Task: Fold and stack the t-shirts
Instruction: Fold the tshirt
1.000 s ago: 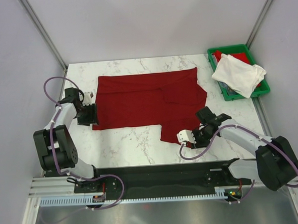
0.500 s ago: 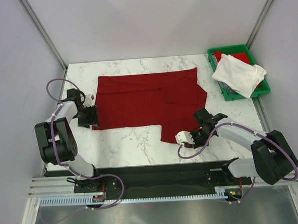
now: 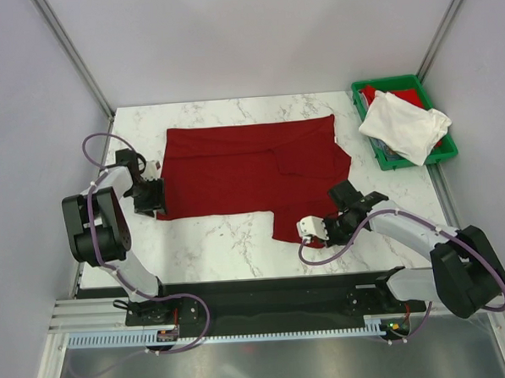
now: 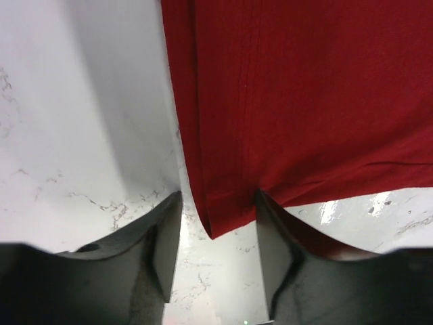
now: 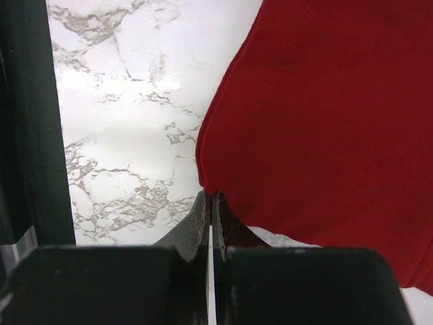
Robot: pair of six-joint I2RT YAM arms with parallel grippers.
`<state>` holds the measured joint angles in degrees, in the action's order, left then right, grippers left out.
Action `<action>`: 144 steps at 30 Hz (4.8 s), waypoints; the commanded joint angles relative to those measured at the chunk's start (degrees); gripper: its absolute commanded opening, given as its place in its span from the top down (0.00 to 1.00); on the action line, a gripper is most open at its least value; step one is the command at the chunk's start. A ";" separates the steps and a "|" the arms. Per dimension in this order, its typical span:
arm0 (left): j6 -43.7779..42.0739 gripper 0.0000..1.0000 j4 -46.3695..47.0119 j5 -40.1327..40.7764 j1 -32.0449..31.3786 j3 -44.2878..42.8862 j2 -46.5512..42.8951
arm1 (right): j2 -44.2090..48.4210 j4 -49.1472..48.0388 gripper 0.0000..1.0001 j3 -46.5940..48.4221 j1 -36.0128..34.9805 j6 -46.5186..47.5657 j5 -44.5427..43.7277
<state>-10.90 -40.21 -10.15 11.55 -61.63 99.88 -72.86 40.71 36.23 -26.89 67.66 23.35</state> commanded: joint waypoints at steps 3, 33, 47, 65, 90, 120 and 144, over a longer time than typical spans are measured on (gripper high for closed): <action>0.96 0.53 0.65 -0.48 0.40 -1.66 1.02 | 1.58 -1.16 0.99 1.39 -0.18 -1.92 -0.24; -1.14 0.98 -11.91 -9.27 -0.65 -21.33 1.45 | 2.92 -8.89 1.00 21.07 8.78 -28.19 -14.48; -0.97 0.98 -16.30 -13.83 -0.74 -44.88 19.82 | -18.44 -12.76 1.00 41.63 15.29 -30.92 -15.62; -0.44 0.98 -18.68 -11.21 -1.09 -60.27 31.78 | -44.54 -13.37 1.00 67.74 17.75 -32.94 -14.74; 1.83 0.46 -14.73 -4.70 -1.79 -62.48 26.70 | -44.13 -17.96 0.49 68.99 17.58 -41.03 -15.92; -1.32 0.74 -12.44 -6.28 -5.66 -49.64 32.05 | -54.66 0.34 0.58 68.80 10.81 -32.06 -4.98; -2.90 0.72 -12.44 -4.09 -5.75 -47.19 25.20 | -64.67 -7.83 0.74 93.31 7.30 -33.72 -18.85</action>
<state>-11.57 -53.43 -16.19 5.76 -109.40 130.43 -133.43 36.27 125.05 -17.76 34.96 8.73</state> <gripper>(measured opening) 0.275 0.200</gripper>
